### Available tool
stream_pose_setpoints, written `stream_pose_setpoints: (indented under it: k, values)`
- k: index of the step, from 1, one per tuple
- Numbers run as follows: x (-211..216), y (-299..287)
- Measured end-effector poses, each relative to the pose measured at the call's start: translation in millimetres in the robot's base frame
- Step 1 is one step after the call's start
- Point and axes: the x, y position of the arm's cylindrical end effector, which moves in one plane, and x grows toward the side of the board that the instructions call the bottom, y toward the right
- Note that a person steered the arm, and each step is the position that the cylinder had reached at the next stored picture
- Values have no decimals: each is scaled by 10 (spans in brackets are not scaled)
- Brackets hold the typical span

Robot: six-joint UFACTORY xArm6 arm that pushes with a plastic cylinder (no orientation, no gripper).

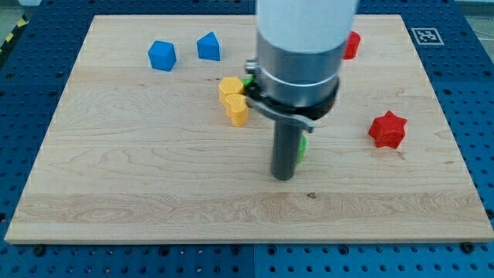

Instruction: Make a group of green and yellow blocks

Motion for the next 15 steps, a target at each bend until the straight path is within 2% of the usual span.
stream_pose_setpoints:
  k: [1, 2, 4, 5, 6, 7, 9, 11, 13, 15]
  values:
    - [-435, 94]
    - [-621, 36]
    - [-380, 611]
    - [-639, 720]
    - [-820, 538]
    - [-861, 102]
    - [-861, -90]
    - [-940, 541]
    - [-900, 624]
    - [-535, 828]
